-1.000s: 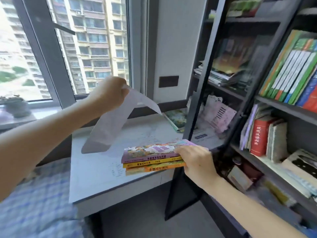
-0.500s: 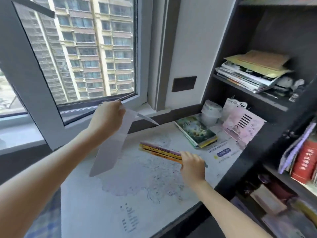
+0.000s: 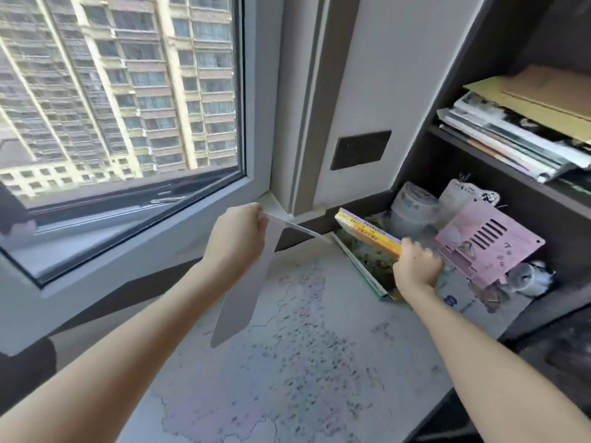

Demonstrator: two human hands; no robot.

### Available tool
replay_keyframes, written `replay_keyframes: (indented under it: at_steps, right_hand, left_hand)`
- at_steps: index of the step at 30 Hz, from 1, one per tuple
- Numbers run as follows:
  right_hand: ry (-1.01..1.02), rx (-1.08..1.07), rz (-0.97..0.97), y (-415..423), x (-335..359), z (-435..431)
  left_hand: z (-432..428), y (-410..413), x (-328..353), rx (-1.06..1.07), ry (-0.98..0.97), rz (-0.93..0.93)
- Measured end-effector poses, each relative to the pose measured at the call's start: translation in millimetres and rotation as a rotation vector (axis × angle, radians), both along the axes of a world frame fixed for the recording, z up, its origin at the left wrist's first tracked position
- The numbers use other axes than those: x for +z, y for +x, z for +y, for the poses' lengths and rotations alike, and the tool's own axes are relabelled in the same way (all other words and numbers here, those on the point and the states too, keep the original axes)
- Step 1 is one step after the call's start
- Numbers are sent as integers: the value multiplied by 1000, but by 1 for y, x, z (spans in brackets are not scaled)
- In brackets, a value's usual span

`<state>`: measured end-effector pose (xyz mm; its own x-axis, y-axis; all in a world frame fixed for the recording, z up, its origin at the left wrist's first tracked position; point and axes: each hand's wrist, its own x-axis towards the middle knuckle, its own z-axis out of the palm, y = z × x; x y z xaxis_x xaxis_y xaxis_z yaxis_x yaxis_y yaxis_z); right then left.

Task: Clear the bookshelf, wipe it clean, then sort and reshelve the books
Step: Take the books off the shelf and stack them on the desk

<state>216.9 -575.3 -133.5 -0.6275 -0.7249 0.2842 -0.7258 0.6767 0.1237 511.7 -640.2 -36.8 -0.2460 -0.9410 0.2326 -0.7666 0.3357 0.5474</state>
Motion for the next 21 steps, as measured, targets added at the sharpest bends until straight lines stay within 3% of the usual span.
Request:
replay_keyframes:
  at_steps: [8,13,15,17,19,21]
  right_hand:
    - [6,-35,-12,-74,-49,-76]
    - [557,159,-222,-68,-129,-71]
    - [547,125,-391,-60,-135,-73]
    - [303,135,-609,-49,-118,-75]
    - [-105,120,-1093,-40,-85,-71]
    - [-253,257,-1538,-33,-41,-56]
  left_hand:
    - [-57,-67,-46,-28,108,10]
    - [-77,-84,-89,-1,298,-19]
    - [-84,-90,-103,16,416,-45]
    - [-88,-94,-112,78,631,84]
    - [-89,-101,-116,162,866,315]
    - [-91,-106,-121,228,1081,529]
